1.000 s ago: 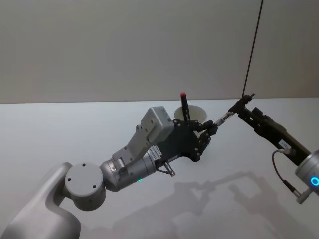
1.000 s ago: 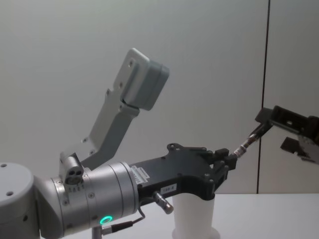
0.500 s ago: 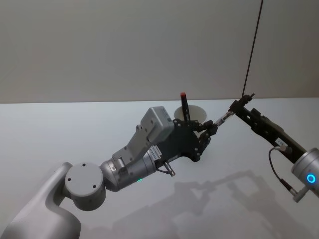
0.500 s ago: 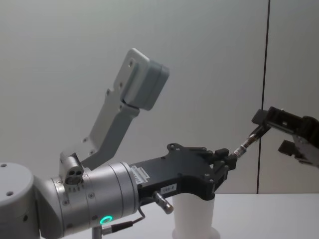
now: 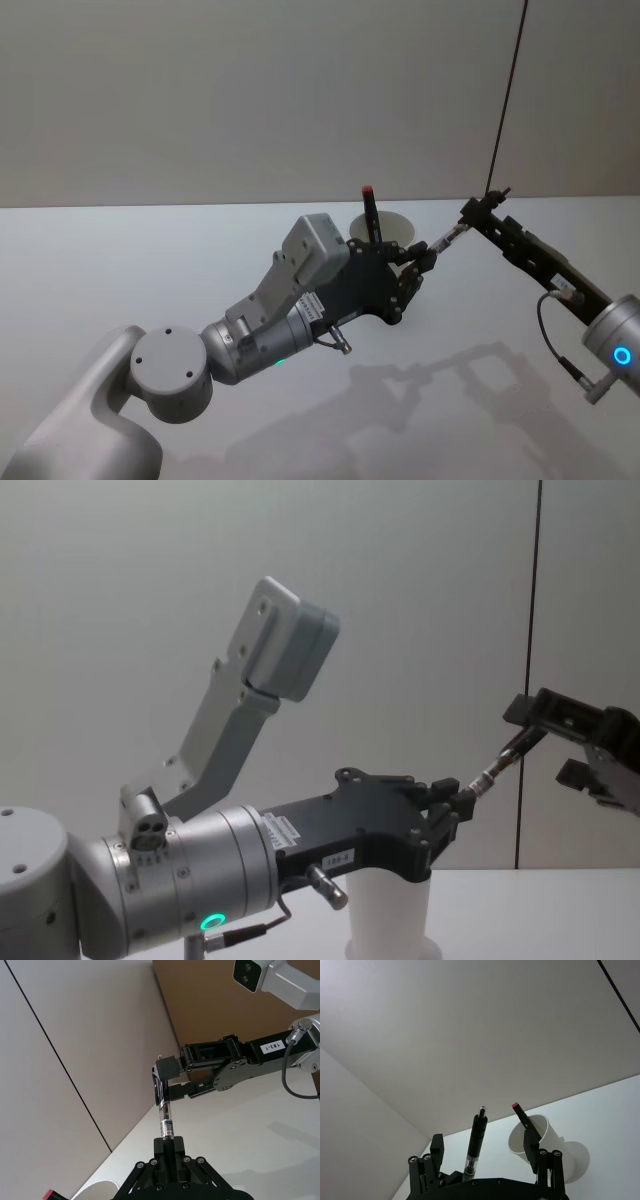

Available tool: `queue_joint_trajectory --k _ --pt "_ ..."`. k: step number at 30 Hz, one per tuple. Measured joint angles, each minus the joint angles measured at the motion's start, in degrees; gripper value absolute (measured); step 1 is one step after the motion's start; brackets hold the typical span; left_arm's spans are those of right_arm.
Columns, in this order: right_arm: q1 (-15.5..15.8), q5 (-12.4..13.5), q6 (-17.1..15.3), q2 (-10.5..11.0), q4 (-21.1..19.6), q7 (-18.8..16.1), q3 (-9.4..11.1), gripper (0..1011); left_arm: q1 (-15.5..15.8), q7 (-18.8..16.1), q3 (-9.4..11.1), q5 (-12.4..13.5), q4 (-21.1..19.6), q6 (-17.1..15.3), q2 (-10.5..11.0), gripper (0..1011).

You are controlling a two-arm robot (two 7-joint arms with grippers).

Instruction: Place the pen into the pen holder.

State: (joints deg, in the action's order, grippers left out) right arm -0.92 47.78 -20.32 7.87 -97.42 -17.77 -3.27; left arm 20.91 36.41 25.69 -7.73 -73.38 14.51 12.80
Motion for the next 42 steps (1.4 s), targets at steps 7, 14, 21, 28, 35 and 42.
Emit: queue_joint_trajectory --k 7,14,21,28,35,42 --pt "0.0 0.6 0.1 0.1 -0.1 0.3 -0.3 895 0.0 0.0 0.0 0.0 0.0 0.0 0.0 121" --pt "-0.2 1.5 0.4 0.1 -0.2 0.8 -0.6 681 0.0 0.0 0.0 0.0 0.0 0.0 0.0 120" --pt "-0.4 2.5 0.7 0.1 -0.2 1.4 -0.7 476 0.0 0.0 0.0 0.0 0.0 0.0 0.0 121" --pt "-0.7 3.9 1.4 0.0 -0.1 2.5 -0.9 252 0.0 0.0 0.0 0.0 0.0 0.0 0.0 120" --pt "-1.1 5.3 2.0 -0.1 0.1 3.4 -1.1 133 0.0 0.0 0.0 0.0 0.0 0.0 0.0 120" --pt "-1.4 5.9 2.8 -0.1 0.3 4.1 -1.1 132 0.0 0.0 0.0 0.0 0.0 0.0 0.0 173"
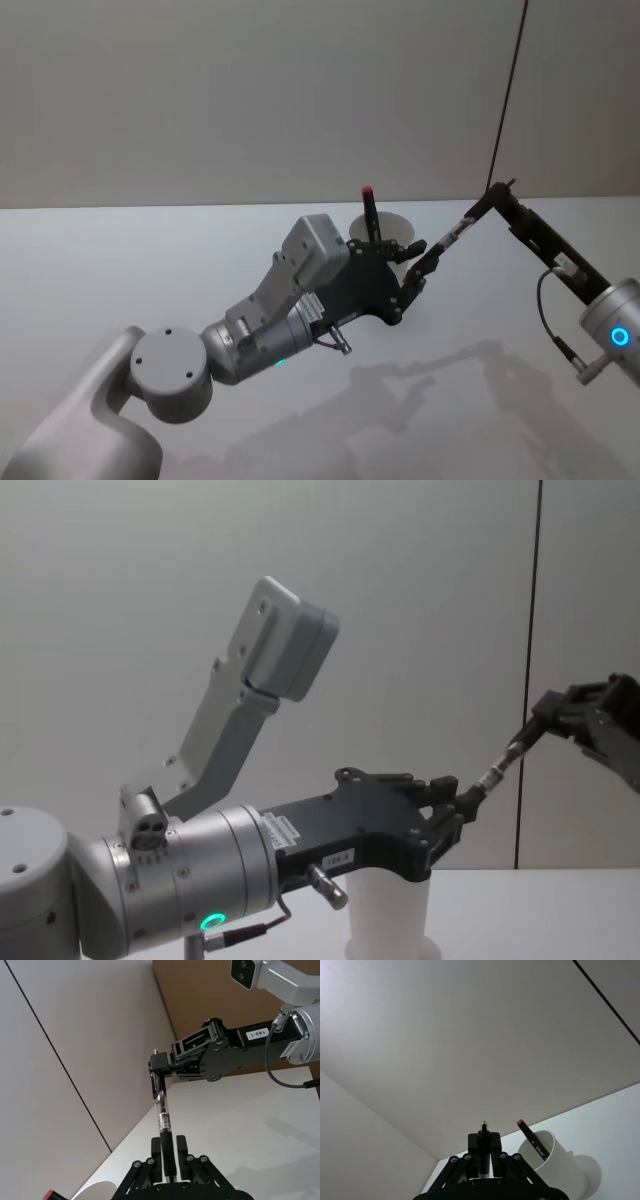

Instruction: Place the pen into the pen holder.

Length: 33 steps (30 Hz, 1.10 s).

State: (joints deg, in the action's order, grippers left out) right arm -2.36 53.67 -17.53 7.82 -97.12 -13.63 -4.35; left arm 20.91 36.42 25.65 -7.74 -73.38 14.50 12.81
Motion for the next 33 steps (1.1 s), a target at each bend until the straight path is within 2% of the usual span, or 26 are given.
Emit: queue_joint_trajectory --k 2,3,13,17,20,21,26,28,33 --pt "-0.1 0.2 0.2 0.0 0.1 0.1 -0.1 132 0.0 0.0 0.0 0.0 0.0 0.0 0.0 207" --pt "-0.1 0.2 0.2 0.0 0.1 0.2 -0.2 132 0.0 0.0 0.0 0.0 0.0 0.0 0.0 263" --pt "-0.4 0.4 0.8 0.2 0.2 0.5 -0.6 132 0.0 0.0 0.0 0.0 0.0 0.0 0.0 564" --pt "-0.7 0.0 1.2 0.4 0.5 0.5 -0.7 132 0.0 0.0 0.0 0.0 0.0 0.0 0.0 718" --pt "-0.9 -0.6 1.6 0.5 0.6 0.5 -0.8 132 0.0 0.0 0.0 0.0 0.0 0.0 0.0 774" --pt "-1.1 -1.0 1.7 0.6 0.8 0.4 -0.9 132 0.0 0.0 0.0 0.0 0.0 0.0 0.0 827" --pt "-2.0 -3.4 2.8 1.0 1.6 -0.7 -1.2 132 0.0 0.0 0.0 0.0 0.0 0.0 0.0 967" --pt "-2.1 -3.8 3.0 1.1 1.7 -0.9 -1.2 132 0.0 0.0 0.0 0.0 0.0 0.0 0.0 982" --pt "-4.0 -7.6 4.8 1.7 3.7 -3.3 -1.4 132 0.0 0.0 0.0 0.0 0.0 0.0 0.0 1003"
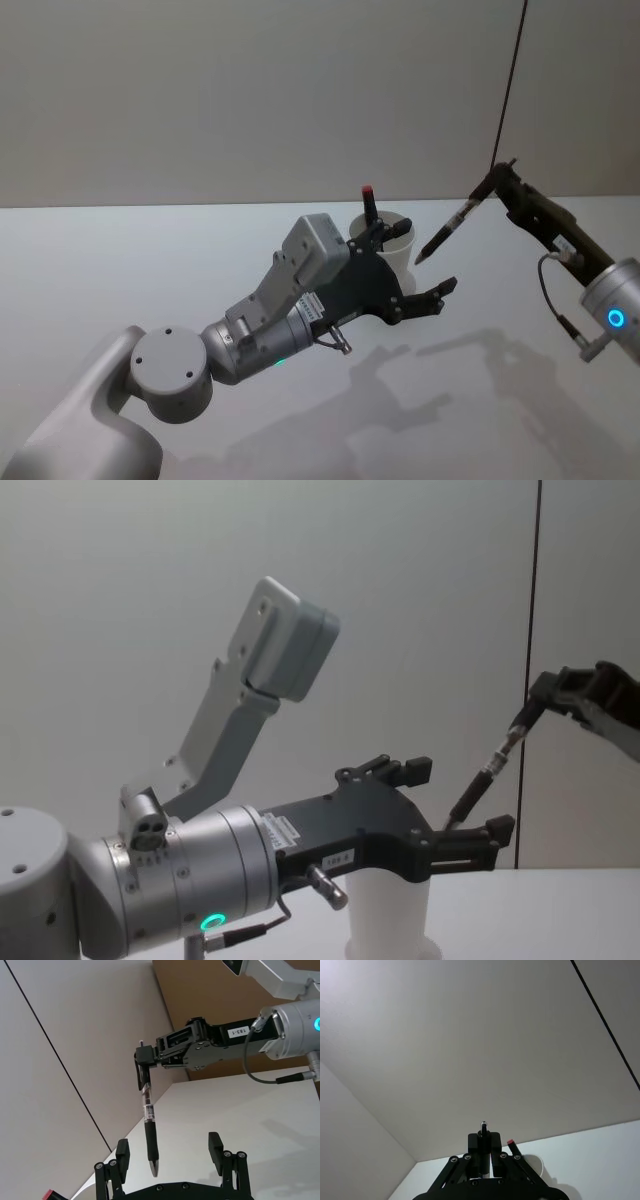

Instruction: Place the pen into the pen holder.

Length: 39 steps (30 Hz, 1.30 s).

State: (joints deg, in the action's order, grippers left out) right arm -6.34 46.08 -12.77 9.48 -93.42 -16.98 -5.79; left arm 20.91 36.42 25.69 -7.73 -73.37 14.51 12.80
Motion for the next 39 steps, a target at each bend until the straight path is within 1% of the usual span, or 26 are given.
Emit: queue_joint_trajectory --k 3,6,10,13,17,20,22,23,29,31,32,39 --pt "-1.0 -1.7 0.7 0.2 1.1 -1.4 -0.1 132 0.0 0.0 0.0 0.0 0.0 0.0 0.0 1003" --pt "-2.7 -4.0 1.7 0.6 3.0 -3.9 -0.3 132 0.0 0.0 0.0 0.0 0.0 0.0 0.0 1003" --pt "-4.2 -5.9 2.5 0.8 4.7 -6.2 -0.5 132 0.0 0.0 0.0 0.0 0.0 0.0 0.0 1003" --pt "-6.2 -8.0 3.4 0.9 7.0 -9.0 -0.7 132 0.0 0.0 0.0 0.0 0.0 0.0 0.0 1003" --pt "-7.9 -9.3 4.0 0.9 9.1 -11.1 -0.9 132 0.0 0.0 0.0 0.0 0.0 0.0 0.0 1003" --pt "-10.0 -10.8 4.7 0.8 11.9 -13.7 -1.2 132 0.0 0.0 0.0 0.0 0.0 0.0 0.0 1003" --pt "-11.1 -11.4 5.0 0.8 13.3 -14.7 -1.4 132 0.0 0.0 0.0 0.0 0.0 0.0 0.0 1003" --pt "-12.1 -12.0 5.3 0.6 14.6 -15.7 -1.5 132 0.0 0.0 0.0 0.0 0.0 0.0 0.0 1003" --pt "-15.4 -13.7 6.3 0.2 19.5 -18.7 -1.9 132 0.0 0.0 0.0 0.0 0.0 0.0 0.0 1003" --pt "-17.4 -14.3 6.7 0.0 22.6 -20.3 -2.1 132 0.0 0.0 0.0 0.0 0.0 0.0 0.0 1003" --pt "-17.4 -14.3 6.7 0.0 22.6 -20.3 -2.1 132 0.0 0.0 0.0 0.0 0.0 0.0 0.0 1003" --pt "-22.6 -15.2 7.7 -0.8 30.8 -24.2 -2.6 132 0.0 0.0 0.0 0.0 0.0 0.0 0.0 1003"
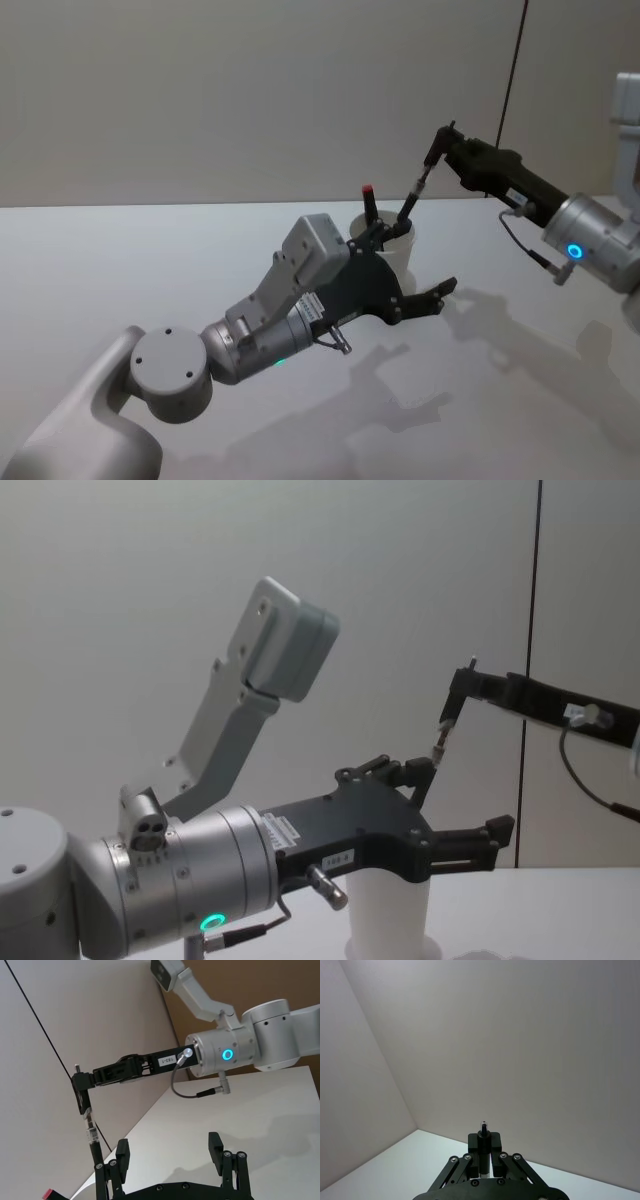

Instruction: Place the pen into the pen holder.

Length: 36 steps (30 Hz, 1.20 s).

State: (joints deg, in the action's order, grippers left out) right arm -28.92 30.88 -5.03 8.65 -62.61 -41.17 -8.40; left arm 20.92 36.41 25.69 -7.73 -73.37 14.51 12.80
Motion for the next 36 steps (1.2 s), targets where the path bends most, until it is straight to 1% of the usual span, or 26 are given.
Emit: queue_joint_trajectory --k 2,6,11,12,13,16,19,22,29,36 --pt "-1.0 -0.1 0.3 -0.2 1.7 -0.8 -0.1 132 0.0 0.0 0.0 0.0 0.0 0.0 0.0 1003" --pt "-4.0 -0.4 1.4 -0.8 6.8 -2.7 -0.4 132 0.0 0.0 0.0 0.0 0.0 0.0 0.0 1003" --pt "-6.7 -0.7 2.6 -1.3 11.5 -4.4 -0.8 132 0.0 0.0 0.0 0.0 0.0 0.0 0.0 1003" --pt "-7.6 -0.8 3.1 -1.5 13.1 -5.0 -1.0 132 0.0 0.0 0.0 0.0 0.0 0.0 0.0 1003" --pt "-7.6 -0.8 3.1 -1.5 13.1 -5.0 -1.0 132 0.0 0.0 0.0 0.0 0.0 0.0 0.0 1003" --pt "-9.3 -1.1 4.4 -1.9 16.2 -6.0 -1.4 132 0.0 0.0 0.0 0.0 0.0 0.0 0.0 1003" --pt "-10.3 -1.3 5.1 -2.2 18.1 -6.4 -1.7 132 0.0 0.0 0.0 0.0 0.0 0.0 0.0 1003" --pt "-11.7 -1.7 6.6 -2.6 20.9 -7.0 -2.1 132 0.0 0.0 0.0 0.0 0.0 0.0 0.0 1003" --pt "-13.5 -2.5 9.1 -3.2 24.8 -7.2 -3.0 132 0.0 0.0 0.0 0.0 0.0 0.0 0.0 1003" --pt "-14.7 -3.5 11.4 -3.8 27.8 -7.0 -4.0 132 0.0 0.0 0.0 0.0 0.0 0.0 0.0 1003"
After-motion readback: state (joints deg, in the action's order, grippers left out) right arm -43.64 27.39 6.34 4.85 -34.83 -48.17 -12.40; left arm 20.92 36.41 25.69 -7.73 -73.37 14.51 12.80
